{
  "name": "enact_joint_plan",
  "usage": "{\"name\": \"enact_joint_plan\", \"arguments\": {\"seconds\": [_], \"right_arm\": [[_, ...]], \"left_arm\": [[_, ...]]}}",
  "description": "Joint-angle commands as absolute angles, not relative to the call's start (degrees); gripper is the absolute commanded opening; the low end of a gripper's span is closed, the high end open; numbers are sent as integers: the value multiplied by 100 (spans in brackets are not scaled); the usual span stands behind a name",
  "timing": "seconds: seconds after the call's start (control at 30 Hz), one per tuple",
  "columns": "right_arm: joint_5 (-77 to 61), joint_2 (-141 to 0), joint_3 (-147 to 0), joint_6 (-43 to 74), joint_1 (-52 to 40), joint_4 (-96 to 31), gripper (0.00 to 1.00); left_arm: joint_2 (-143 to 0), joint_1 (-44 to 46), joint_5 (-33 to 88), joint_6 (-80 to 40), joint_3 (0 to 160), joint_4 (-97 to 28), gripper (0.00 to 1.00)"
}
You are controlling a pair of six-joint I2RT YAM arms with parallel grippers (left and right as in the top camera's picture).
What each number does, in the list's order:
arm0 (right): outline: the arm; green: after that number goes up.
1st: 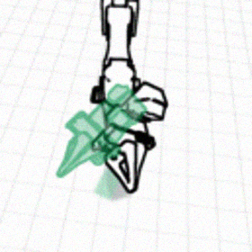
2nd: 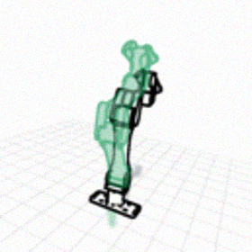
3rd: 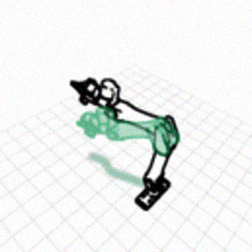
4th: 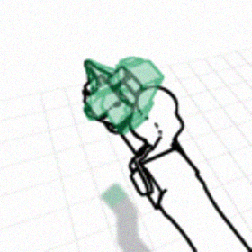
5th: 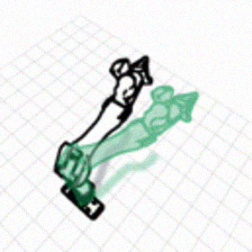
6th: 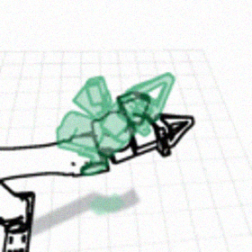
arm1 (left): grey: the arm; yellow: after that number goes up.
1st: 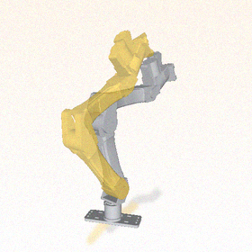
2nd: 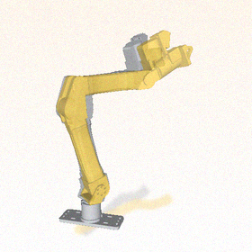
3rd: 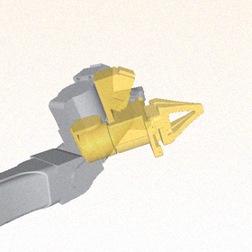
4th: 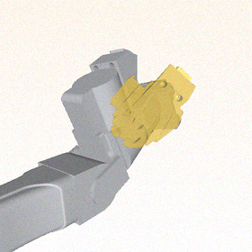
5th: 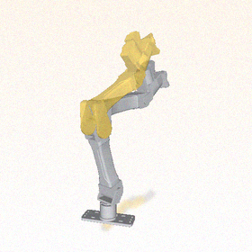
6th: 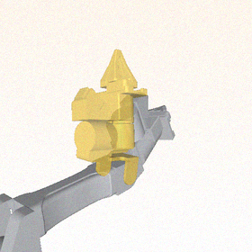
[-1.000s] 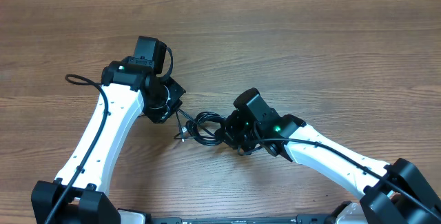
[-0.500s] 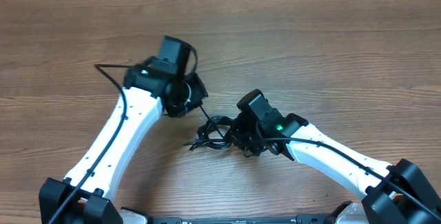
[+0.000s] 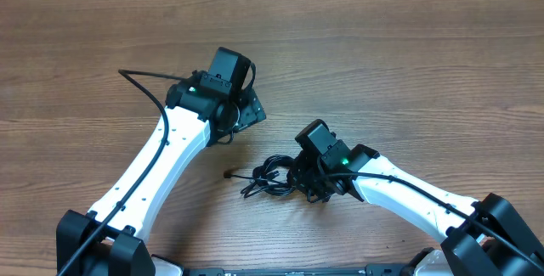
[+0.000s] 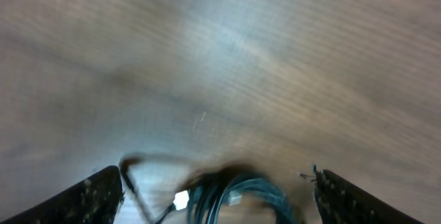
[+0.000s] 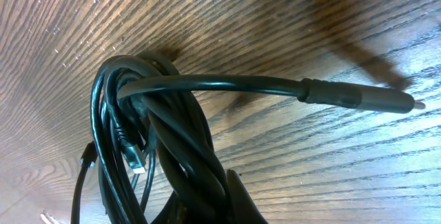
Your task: Untangle cables
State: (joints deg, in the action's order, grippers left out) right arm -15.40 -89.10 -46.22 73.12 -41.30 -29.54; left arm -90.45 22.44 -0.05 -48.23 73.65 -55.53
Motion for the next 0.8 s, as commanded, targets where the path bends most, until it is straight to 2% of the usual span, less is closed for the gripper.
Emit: {"name": "enact_joint_plan", "arguments": {"seconds": [0.0,0.03,0.07,0.13,0.23,0.27,0.33,0.37,0.47,0.53,0.7,0.77], "right_arm": [[-1459,-8938,-4617,7253,-4141,-2930,6],[-1457,-8938,-4617,7253,-4141,-2928,6],[-1457,-8938,-4617,7255,-4141,-2926,6],[-1457,-8938,-4617,7255,-4141,-2921,6],[-1457,-8938,-4617,7255,-4141,-2915,6],[-1459,-8938,-4617,7255,-4141,-2915,6],[-1459,-8938,-4617,7255,-4141,-2928,6],[-1459,-8938,-4617,7253,-4141,-2932,6],[-1463,-8938,-4617,7255,-4141,-2932,6],[-1463,-8938,-4617,7253,-4141,-2963,6],[-1463,-8938,-4617,7255,-4141,-3035,7],[-1461,-8938,-4617,7255,-4141,-3033,7]], "left_arm": [[-9105,1905,1100,-4882,7360,-6095,84],[-9105,1839,1389,-4930,7360,-6324,80],[-9105,1787,1640,-5022,7360,-6589,71],[-9107,1758,1839,-5238,7358,-7050,63],[-9107,1811,1758,-5448,7343,-7483,61],[-9107,1848,1763,-5448,7319,-7529,61],[-9107,1953,1767,-5463,7242,-7537,44],[-9107,1999,1754,-5544,7192,-7526,40],[-9107,2112,1732,-5728,6884,-7286,34],[-9109,2119,1739,-5756,6573,-7078,26],[-9109,2112,1747,-6141,5725,-6648,20],[-9109,2112,1747,-6335,5433,-6370,26]]}}
